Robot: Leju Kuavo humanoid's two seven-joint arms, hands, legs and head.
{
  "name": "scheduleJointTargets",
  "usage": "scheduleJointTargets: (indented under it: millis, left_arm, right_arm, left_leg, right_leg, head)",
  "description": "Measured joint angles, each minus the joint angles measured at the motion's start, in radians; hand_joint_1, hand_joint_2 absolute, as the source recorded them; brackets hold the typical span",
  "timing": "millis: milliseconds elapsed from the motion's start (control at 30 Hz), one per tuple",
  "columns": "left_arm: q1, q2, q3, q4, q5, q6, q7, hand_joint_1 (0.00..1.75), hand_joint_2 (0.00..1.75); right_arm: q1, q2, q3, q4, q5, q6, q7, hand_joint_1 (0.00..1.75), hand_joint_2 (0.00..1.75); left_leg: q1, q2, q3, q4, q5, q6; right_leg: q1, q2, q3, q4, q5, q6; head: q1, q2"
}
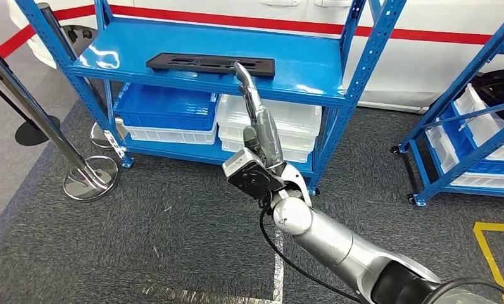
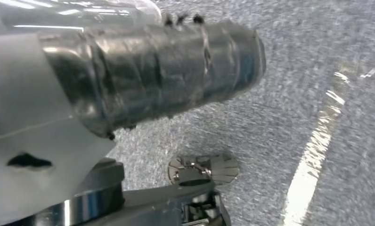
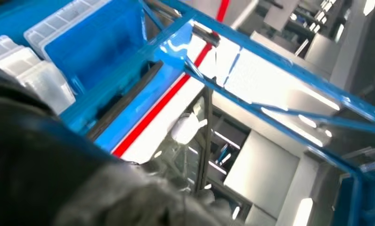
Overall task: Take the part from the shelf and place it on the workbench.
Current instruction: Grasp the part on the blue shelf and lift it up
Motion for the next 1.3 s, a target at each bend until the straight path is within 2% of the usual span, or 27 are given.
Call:
scheduleJointTargets:
  millis: [67,100,200,233,267,300,367,400,433,533,567,600,700,733,767,800,867,933,1000,1033,1100,1167,1200,1233,1267,1300]
  left_arm:
    - [0.001,0.000,0.000,0.001,0.000,-0.001,0.002,0.00,0.00]
    - [0.000,0.000,0.000,0.001,-0.001,-0.002,0.002,0.00,0.00]
    - [-0.001,0.000,0.000,0.002,-0.003,-0.003,0.004,0.00,0.00]
    - [0.000,-0.001,0.000,0.002,-0.003,-0.004,0.005,0.00,0.00]
    - [0.001,-0.001,0.000,0.002,-0.003,-0.004,0.005,0.00,0.00]
    - [0.003,-0.001,0.000,0.002,-0.003,-0.004,0.005,0.00,0.00]
    - [0.003,-0.002,0.000,0.002,-0.004,-0.004,0.005,0.00,0.00]
    - [0.002,-0.003,0.000,0.002,-0.005,-0.005,0.006,0.00,0.00]
    - [0.001,-0.003,0.000,0.002,-0.005,-0.004,0.006,0.00,0.00]
    - [-0.002,-0.003,0.000,0.003,-0.006,-0.004,0.008,0.00,0.00]
    - [-0.003,-0.003,0.000,0.003,-0.006,-0.004,0.008,0.00,0.00]
    - [-0.004,-0.003,0.000,0.003,-0.006,-0.004,0.008,0.00,0.00]
    - [-0.005,-0.003,-0.001,0.003,-0.006,-0.004,0.008,0.00,0.00]
    - [-0.003,-0.003,-0.001,0.003,-0.006,-0.004,0.008,0.00,0.00]
    - [-0.001,-0.003,-0.001,0.003,-0.006,-0.004,0.008,0.00,0.00]
    - [0.000,-0.003,-0.001,0.003,-0.006,-0.004,0.009,0.00,0.00]
    - [0.001,-0.003,-0.001,0.003,-0.008,-0.005,0.011,0.00,0.00]
    - [-0.001,-0.003,-0.002,0.004,-0.010,-0.005,0.013,0.00,0.00]
    - [-0.001,-0.002,-0.003,0.005,-0.011,-0.006,0.015,0.00,0.00]
    - [-0.001,-0.002,-0.004,0.006,-0.011,-0.006,0.016,0.00,0.00]
    - [-0.003,-0.003,-0.004,0.006,-0.013,-0.006,0.017,0.00,0.00]
    - [-0.007,-0.003,-0.005,0.006,-0.015,-0.006,0.017,0.00,0.00]
    - [-0.008,-0.003,-0.006,0.006,-0.016,-0.006,0.017,0.00,0.00]
    - [-0.008,-0.003,-0.007,0.006,-0.016,-0.006,0.018,0.00,0.00]
    - [-0.008,-0.003,-0.007,0.006,-0.016,-0.006,0.019,0.00,0.00]
    - [-0.007,-0.003,-0.008,0.006,-0.016,-0.007,0.021,0.00,0.00]
  right_arm:
    - [-0.001,0.000,0.000,0.001,-0.001,0.000,0.000,0.00,0.00]
    - [-0.003,0.000,0.000,0.002,-0.002,0.000,0.000,0.00,0.00]
    - [-0.001,0.000,0.001,0.006,-0.012,0.001,0.000,0.00,0.00]
    - [0.001,0.000,0.002,0.009,-0.014,0.001,0.000,0.00,0.00]
    - [0.002,0.000,0.002,0.011,-0.015,0.001,0.000,0.00,0.00]
    - [0.002,0.000,0.002,0.013,-0.016,0.002,0.000,0.00,0.00]
    - [0.002,0.000,0.002,0.016,-0.018,0.005,0.000,0.00,0.00]
    - [0.001,0.000,0.002,0.018,-0.021,0.007,0.000,0.00,0.00]
    - [0.001,0.000,0.003,0.019,-0.025,0.009,0.000,0.00,0.00]
    - [-0.001,0.000,0.005,0.022,-0.031,0.013,0.003,0.00,0.00]
    - [-0.002,-0.001,0.005,0.023,-0.032,0.014,0.004,0.00,0.00]
    - [-0.004,-0.001,0.006,0.024,-0.032,0.016,0.005,0.00,0.00]
    - [-0.006,0.000,0.008,0.029,-0.033,0.022,0.009,0.00,0.00]
    - [-0.005,0.000,0.010,0.032,-0.034,0.025,0.012,0.00,0.00]
    - [-0.005,0.000,0.012,0.035,-0.037,0.027,0.014,0.00,0.00]
    - [-0.005,-0.001,0.013,0.038,-0.040,0.031,0.018,0.00,0.00]
    - [-0.007,-0.001,0.016,0.044,-0.046,0.040,0.027,0.00,0.00]
    - [-0.012,0.000,0.019,0.052,-0.047,0.048,0.036,0.00,0.00]
    - [-0.015,0.000,0.023,0.060,-0.047,0.052,0.042,0.00,0.00]
    - [-0.017,0.000,0.024,0.063,-0.047,0.054,0.043,0.00,0.00]
    - [-0.022,0.000,0.025,0.068,-0.047,0.056,0.045,0.00,0.00]
    - [-0.028,0.000,0.027,0.073,-0.047,0.060,0.046,0.00,0.00]
    - [-0.029,0.000,0.029,0.077,-0.047,0.061,0.046,0.00,0.00]
    - [-0.029,0.000,0.031,0.081,-0.047,0.062,0.047,0.00,0.00]
    - [-0.028,0.000,0.033,0.085,-0.047,0.062,0.048,0.00,0.00]
    - [-0.028,0.000,0.034,0.089,-0.047,0.062,0.048,0.00,0.00]
  left_leg:
    - [0.004,-0.002,0.018,-0.008,-0.008,0.013]
    - [0.006,-0.003,0.029,-0.012,-0.013,0.018]
    - [0.007,-0.003,0.054,-0.015,-0.034,0.026]
    - [0.007,-0.004,0.065,-0.015,-0.043,0.026]
    - [0.007,-0.005,0.078,-0.015,-0.053,0.025]
    - [0.008,-0.006,0.093,-0.015,-0.064,0.024]
    - [0.007,-0.007,0.123,-0.013,-0.088,0.018]
    - [0.006,-0.008,0.130,-0.012,-0.098,0.012]
    - [0.005,-0.008,0.133,-0.012,-0.108,0.006]
    - [0.005,-0.007,0.135,0.002,-0.114,-0.012]
    - [0.006,-0.006,0.131,0.023,-0.115,-0.016]
    - [0.007,-0.004,0.114,0.057,-0.123,-0.020]
    - [0.010,-0.001,0.006,0.217,-0.184,-0.033]
    - [0.010,-0.001,-0.026,0.247,-0.200,-0.035]
    - [0.010,-0.001,-0.045,0.249,-0.198,-0.035]
    - [0.010,-0.001,-0.049,0.222,-0.175,-0.034]
    - [0.009,-0.001,-0.025,0.104,-0.073,-0.025]
    - [0.003,-0.001,-0.008,0.025,-0.023,-0.014]
    - [-0.001,-0.001,-0.008,0.018,-0.025,-0.005]
    - [0.001,-0.001,-0.002,0.015,-0.014,0.000]
    - [0.007,-0.001,0.011,0.004,-0.012,0.008]
    - [0.010,-0.001,0.023,-0.003,-0.017,0.016]
    - [0.010,-0.001,0.026,-0.002,-0.021,0.020]
    - [0.010,-0.001,0.030,-0.002,-0.026,0.021]
    - [0.010,-0.002,0.034,-0.001,-0.032,0.022]
    - [0.010,-0.004,0.041,0.001,-0.039,0.021]
  right_leg:
    - [-0.001,-0.001,-0.015,0.039,-0.002,0.007]
    - [-0.002,-0.001,-0.041,0.084,-0.010,0.011]
    - [-0.005,-0.001,-0.170,0.257,-0.060,0.020]
    - [-0.006,-0.001,-0.205,0.282,-0.070,0.022]
    - [-0.006,-0.001,-0.223,0.276,-0.061,0.023]
    - [-0.007,-0.001,-0.225,0.237,-0.030,0.022]
    - [-0.005,-0.002,-0.206,0.111,0.077,0.017]
    - [-0.002,-0.003,-0.195,0.063,0.115,0.011]
    - [0.001,-0.003,-0.189,0.034,0.141,0.005]
    - [0.003,-0.001,-0.176,0.020,0.141,-0.019]
    - [0.002,-0.001,-0.167,0.016,0.136,-0.026]
    - [0.001,-0.001,-0.157,0.014,0.131,-0.033]
    - [0.002,-0.001,-0.134,0.011,0.111,-0.042]
    - [0.003,0.000,-0.126,0.012,0.103,-0.043]
    - [0.003,0.001,-0.116,0.013,0.095,-0.043]
    - [0.004,0.002,-0.105,0.015,0.086,-0.042]
    - [0.004,0.002,-0.082,0.020,0.064,-0.038]
    - [0.007,0.004,-0.069,0.025,0.048,-0.029]
    - [0.009,0.006,-0.066,0.028,0.038,-0.018]
    - [0.011,0.006,-0.066,0.029,0.032,-0.012]
    - [0.011,0.006,-0.076,0.057,0.011,-0.001]
    - [0.010,0.004,-0.130,0.159,-0.029,0.008]
    - [0.009,0.003,-0.171,0.225,-0.048,0.011]
    - [0.007,0.003,-0.209,0.276,-0.054,0.014]
    - [0.005,0.003,-0.232,0.296,-0.041,0.016]
    - [0.003,0.002,-0.236,0.276,-0.009,0.016]
  head:
    - [0.002,0.000]
    - [0.002,0.000]
    - [0.003,0.000]
    - [0.003,0.000]
    - [0.003,0.000]
    - [0.003,0.000]
    - [0.003,0.000]
    - [0.002,0.000]
    - [0.001,0.000]
    - [-0.001,0.000]
    - [-0.002,0.000]
    - [-0.002,0.000]
    - [-0.005,0.000]
    - [-0.005,0.000]
    - [-0.005,0.000]
    - [-0.005,0.000]
    - [-0.004,0.000]
    - [-0.006,0.000]
    - [-0.008,0.000]
    - [-0.008,0.000]
    - [-0.007,0.000]
    - [-0.006,0.000]
    - [-0.005,0.000]
    - [-0.005,0.000]
    - [-0.005,0.000]
    - [-0.005,0.000]
